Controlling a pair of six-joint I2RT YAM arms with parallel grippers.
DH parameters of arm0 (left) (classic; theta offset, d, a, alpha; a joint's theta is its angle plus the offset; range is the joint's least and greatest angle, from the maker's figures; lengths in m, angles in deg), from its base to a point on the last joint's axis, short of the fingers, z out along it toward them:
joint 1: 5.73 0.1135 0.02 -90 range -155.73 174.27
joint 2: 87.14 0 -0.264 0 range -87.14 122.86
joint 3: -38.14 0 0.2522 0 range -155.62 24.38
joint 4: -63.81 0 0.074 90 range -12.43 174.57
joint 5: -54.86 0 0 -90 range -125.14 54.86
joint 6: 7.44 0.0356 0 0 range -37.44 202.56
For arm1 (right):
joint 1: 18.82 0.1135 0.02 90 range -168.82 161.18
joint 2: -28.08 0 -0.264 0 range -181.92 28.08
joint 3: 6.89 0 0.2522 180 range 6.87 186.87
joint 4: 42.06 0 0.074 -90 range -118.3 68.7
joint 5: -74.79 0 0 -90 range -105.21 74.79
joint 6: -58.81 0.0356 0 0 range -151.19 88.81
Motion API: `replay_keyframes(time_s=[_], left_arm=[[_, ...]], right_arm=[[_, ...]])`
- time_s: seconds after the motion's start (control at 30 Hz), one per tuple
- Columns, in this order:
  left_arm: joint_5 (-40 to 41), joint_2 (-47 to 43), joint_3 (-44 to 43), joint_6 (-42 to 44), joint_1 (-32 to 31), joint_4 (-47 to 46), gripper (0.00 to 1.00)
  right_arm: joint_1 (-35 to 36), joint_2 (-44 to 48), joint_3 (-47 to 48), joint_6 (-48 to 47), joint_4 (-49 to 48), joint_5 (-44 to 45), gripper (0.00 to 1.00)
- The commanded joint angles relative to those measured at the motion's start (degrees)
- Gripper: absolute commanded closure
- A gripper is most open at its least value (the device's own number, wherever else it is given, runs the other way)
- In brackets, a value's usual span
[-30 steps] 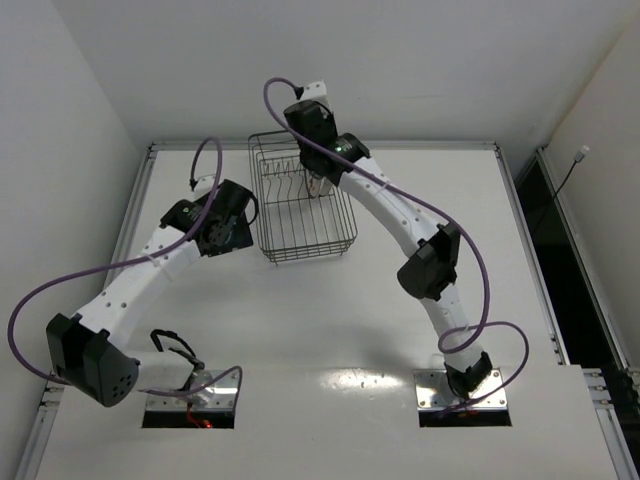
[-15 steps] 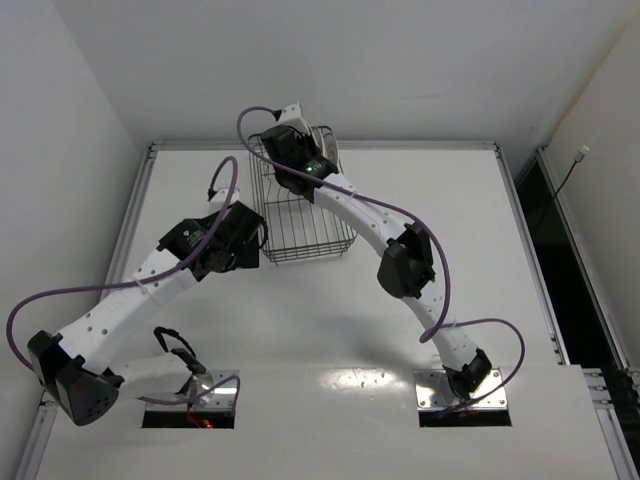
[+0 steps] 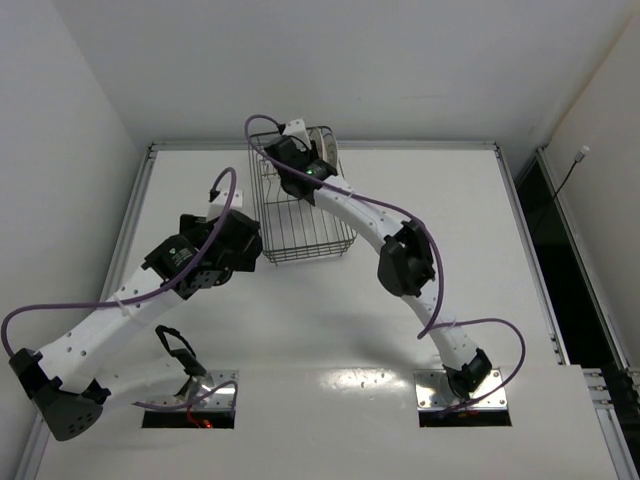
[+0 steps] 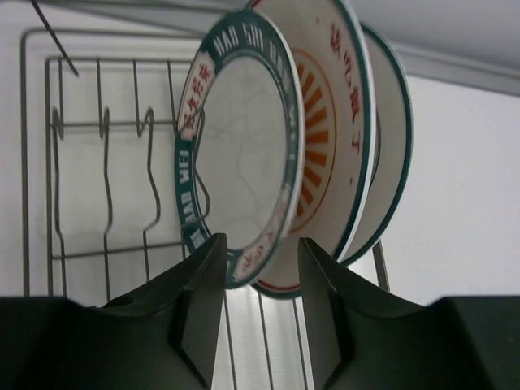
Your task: Load the plates into the dish rack
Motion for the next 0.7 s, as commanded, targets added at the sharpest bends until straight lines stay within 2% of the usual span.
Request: replay_keyframes(time_s=[0.0, 0.03, 0.1, 0.13, 0.2, 0.3, 0.33, 0.4, 0.43, 0.53, 0.63, 0.67], left_arm=[[0.51, -0.57, -1.54, 2.51, -0.3, -2.11, 0.01], [0.52, -0.57, -2.07, 3.03, -0.3, -2.11, 0.01], [1.83, -1.1, -2.87, 3.56, -0.3, -2.11, 0.0], [2.53, -1.1, -3.56, 3.56, -0.3, -2.11, 0.0], [3.49, -1.63, -4.18, 3.56, -0.3, -2.11, 0.0], [5.78, -2.94, -4.71, 3.56, -0.3, -4.65, 0.0], [7.09, -3.47, -4.71, 2.52, -0.3, -5.27, 0.0], [7.89, -4.78, -3.57, 0.24, -0.3, -6.85, 0.0], [8.42, -6.18, -2.79, -0.3, -0.3, -9.12, 0.0], [10.26, -9.17, 1.52, -2.84, -0.3, -14.91, 0.0], [11.33, -11.2, 7.05, -3.47, -0.3, -22.29, 0.0], [11.33, -11.21, 8.28, -3.47, -0.3, -24.33, 0.0]], right_arm=[[-1.5, 8.03, -1.66, 5.52, 2.27, -5.69, 0.62], [-1.5, 9.42, -1.66, 5.52, 4.18, -5.7, 0.55], [-2.03, 10.92, 1.49, 7.89, 7.79, -7.1, 0.47], [-2.03, 12.06, 1.51, 8.85, 10.59, -7.8, 0.29], [-2.72, 18.02, -2.15, 11.05, 11.15, -12.97, 0.0], [-4.22, 26.73, -9.01, 13.34, 12.72, -20.88, 0.0], [-4.75, 28.31, -10.08, 13.34, 13.86, -26.04, 0.0], [-5.8, 30.34, -9.31, 11.94, 17.89, -29.16, 0.0], [-6.5, 31.05, -8.0, 11.41, 23.83, -30.91, 0.0], [-7.65, 34.63, -8.15, 7.64, 29.68, -34.07, 0.0], [-8.27, 41.22, -17.36, 6.31, 31.8, -34.62, 0.0], [-8.27, 46.38, -22.61, 5.79, 31.8, -34.62, 0.0]])
